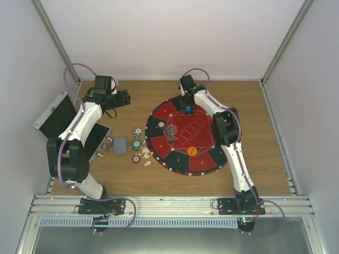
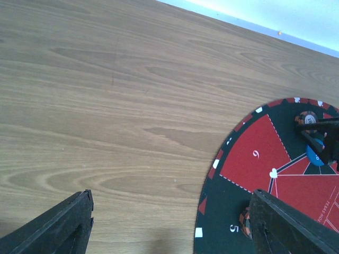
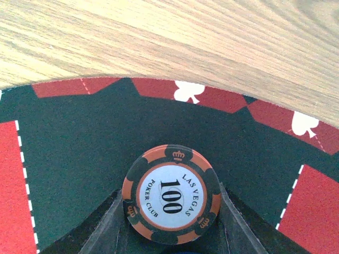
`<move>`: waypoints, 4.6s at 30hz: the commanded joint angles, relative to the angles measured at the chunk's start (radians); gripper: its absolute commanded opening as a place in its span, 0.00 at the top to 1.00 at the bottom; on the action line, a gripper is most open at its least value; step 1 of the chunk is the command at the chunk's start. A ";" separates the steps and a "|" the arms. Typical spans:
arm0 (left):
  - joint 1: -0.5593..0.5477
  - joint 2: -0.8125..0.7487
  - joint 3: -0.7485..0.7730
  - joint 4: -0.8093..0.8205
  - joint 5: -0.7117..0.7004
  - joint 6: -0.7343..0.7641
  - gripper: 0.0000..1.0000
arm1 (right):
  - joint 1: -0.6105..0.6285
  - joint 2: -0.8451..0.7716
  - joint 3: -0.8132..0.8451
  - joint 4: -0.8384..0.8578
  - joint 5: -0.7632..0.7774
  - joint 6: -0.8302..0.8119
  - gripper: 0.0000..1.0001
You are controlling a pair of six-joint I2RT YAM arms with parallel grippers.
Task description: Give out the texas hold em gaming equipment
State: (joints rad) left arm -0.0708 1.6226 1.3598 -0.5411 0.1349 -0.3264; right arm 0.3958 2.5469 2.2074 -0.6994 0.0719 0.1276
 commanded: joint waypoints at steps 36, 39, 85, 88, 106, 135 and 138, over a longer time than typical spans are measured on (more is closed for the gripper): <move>-0.040 -0.161 -0.194 -0.026 -0.005 -0.014 0.19 | -0.045 -0.179 -0.005 -0.008 -0.227 0.006 0.19; -0.079 -0.212 -0.266 -0.052 -0.022 -0.034 0.20 | -0.046 -0.275 -0.081 0.043 -0.251 0.037 0.18; -0.469 -0.178 -0.657 -0.076 -0.185 -0.303 0.36 | -0.214 -0.831 -0.739 0.290 -0.096 0.176 0.07; -0.469 -0.166 -0.657 -0.074 -0.182 -0.300 0.39 | -0.214 -0.827 -0.739 0.289 -0.094 0.176 0.07; -0.509 -0.142 -0.677 -0.100 -0.192 -0.312 0.44 | -0.214 -0.835 -0.765 0.295 -0.086 0.187 0.07; -0.575 -0.109 -0.713 -0.053 -0.158 -0.299 0.68 | -0.215 -0.835 -0.769 0.307 -0.077 0.206 0.07; -0.590 -0.135 -0.690 -0.075 -0.178 -0.302 0.70 | -0.214 -0.836 -0.769 0.306 -0.076 0.208 0.07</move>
State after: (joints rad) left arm -0.6254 1.4544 0.7105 -0.6350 -0.1333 -0.6205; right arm 0.1902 1.7016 1.4437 -0.4088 -0.0235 0.3202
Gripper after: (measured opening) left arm 0.427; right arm 0.926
